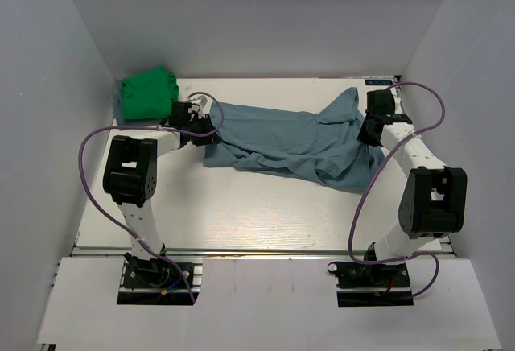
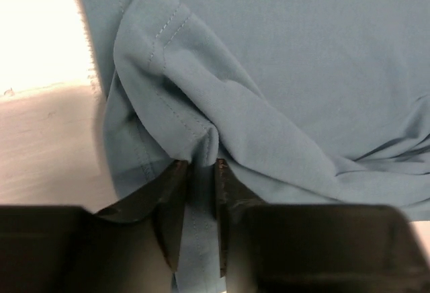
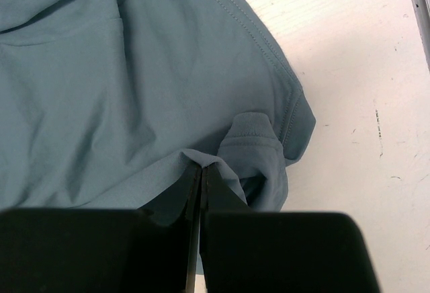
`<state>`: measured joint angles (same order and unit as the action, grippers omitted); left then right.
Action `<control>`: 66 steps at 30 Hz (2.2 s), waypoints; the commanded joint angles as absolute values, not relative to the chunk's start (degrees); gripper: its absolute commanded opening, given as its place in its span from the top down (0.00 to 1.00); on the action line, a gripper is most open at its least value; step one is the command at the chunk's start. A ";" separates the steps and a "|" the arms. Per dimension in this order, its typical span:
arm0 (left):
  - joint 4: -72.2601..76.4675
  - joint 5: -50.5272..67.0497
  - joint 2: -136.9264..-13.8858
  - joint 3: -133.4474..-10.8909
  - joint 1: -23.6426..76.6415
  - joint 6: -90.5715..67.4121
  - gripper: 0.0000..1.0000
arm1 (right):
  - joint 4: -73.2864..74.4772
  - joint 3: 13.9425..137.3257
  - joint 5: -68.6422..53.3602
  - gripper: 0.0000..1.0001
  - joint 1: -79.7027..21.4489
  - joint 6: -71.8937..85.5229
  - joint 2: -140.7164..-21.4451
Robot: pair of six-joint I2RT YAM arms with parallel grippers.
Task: Fold and stack the t-shirts
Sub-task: Flatten out the tshirt
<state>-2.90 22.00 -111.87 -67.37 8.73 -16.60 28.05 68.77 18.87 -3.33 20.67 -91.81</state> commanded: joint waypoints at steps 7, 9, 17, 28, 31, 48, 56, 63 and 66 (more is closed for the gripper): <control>-1.66 22.42 -108.63 -67.59 8.44 -16.08 1.00 | 26.89 69.35 18.90 1.00 -2.90 20.30 -89.82; -2.45 21.36 -106.09 -67.07 8.44 -16.08 1.00 | 26.81 69.52 19.60 1.00 -2.90 20.30 -89.74; -8.95 11.44 -91.26 -65.74 8.44 -16.17 1.00 | 28.56 74.53 24.60 1.00 -1.50 19.60 -84.13; -16.44 -4.03 -73.49 -71.09 8.44 -14.68 1.00 | 28.56 83.30 32.43 1.00 4.30 12.57 -69.00; -17.75 -6.50 -71.81 -75.30 8.44 -14.06 1.00 | 28.65 86.99 31.91 1.00 5.10 9.50 -66.89; -18.37 -9.48 -52.30 -86.75 8.44 -8.96 1.00 | 28.57 110.73 23.55 1.00 5.18 0.79 -58.97; -21.71 -10.72 -46.42 -92.19 8.96 -7.21 1.00 | 22.77 116.19 19.60 1.00 4.92 -4.21 -52.91; -25.74 -7.74 -41.93 -97.55 8.96 -6.15 1.00 | 20.57 120.41 19.60 1.00 4.92 -7.21 -48.09; -26.63 -5.89 -39.30 -98.35 8.96 -6.15 1.00 | 19.78 120.50 19.95 1.00 4.92 -7.56 -46.24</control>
<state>-24.75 -2.81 -41.74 -96.18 9.58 -8.19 25.41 119.55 14.96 4.16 -4.03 -47.48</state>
